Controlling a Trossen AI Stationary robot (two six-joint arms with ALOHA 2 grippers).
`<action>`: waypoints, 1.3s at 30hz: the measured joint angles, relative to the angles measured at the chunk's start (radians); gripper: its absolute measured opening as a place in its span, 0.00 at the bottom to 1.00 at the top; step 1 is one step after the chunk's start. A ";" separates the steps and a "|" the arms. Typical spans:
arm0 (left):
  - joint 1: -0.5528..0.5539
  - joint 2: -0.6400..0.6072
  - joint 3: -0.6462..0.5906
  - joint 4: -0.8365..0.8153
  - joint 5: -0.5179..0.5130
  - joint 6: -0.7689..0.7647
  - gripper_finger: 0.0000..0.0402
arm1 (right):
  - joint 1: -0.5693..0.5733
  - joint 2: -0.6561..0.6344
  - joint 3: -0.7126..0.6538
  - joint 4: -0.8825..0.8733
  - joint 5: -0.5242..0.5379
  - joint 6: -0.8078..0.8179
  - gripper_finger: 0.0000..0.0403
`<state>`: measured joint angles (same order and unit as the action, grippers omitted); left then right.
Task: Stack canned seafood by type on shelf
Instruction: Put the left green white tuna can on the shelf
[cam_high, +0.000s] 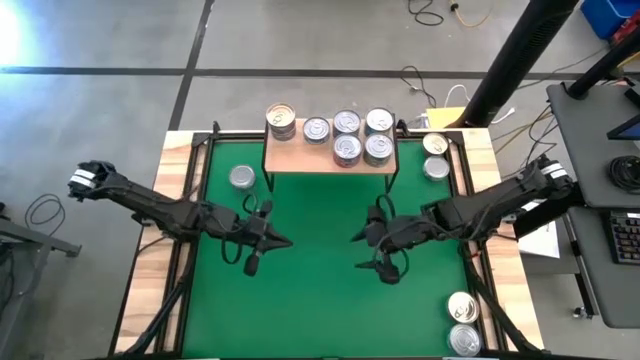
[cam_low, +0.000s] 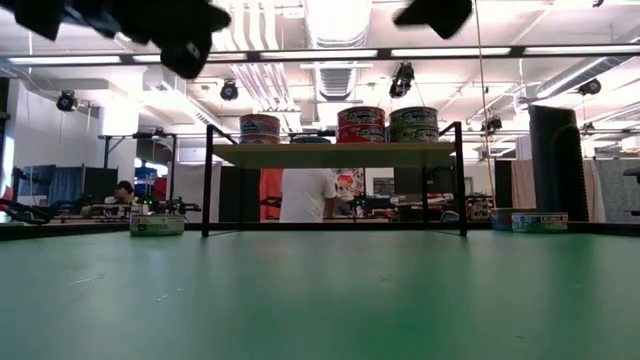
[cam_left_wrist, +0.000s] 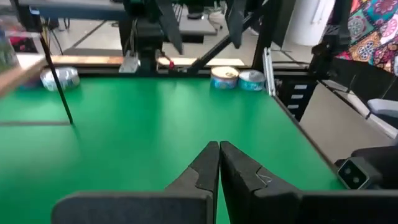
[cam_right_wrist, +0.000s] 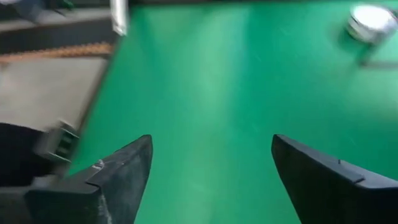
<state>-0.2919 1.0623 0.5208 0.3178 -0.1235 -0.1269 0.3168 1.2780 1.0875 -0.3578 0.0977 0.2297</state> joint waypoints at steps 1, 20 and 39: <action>0.000 0.013 -0.011 0.022 -0.002 -0.006 0.00 | 0.003 0.002 -0.002 -0.030 0.026 0.016 0.82; 0.132 0.426 -0.025 0.220 -0.071 -0.033 0.00 | -0.001 0.087 -0.113 -0.572 0.081 0.102 0.95; 0.295 0.034 0.273 -1.264 -0.054 -0.638 0.00 | -0.263 -0.191 0.121 -0.640 0.080 -0.027 0.95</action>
<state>0.0029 1.0960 0.7935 -0.9464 -0.1777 -0.7651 0.0536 1.0867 1.2083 -0.9974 0.1773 0.2029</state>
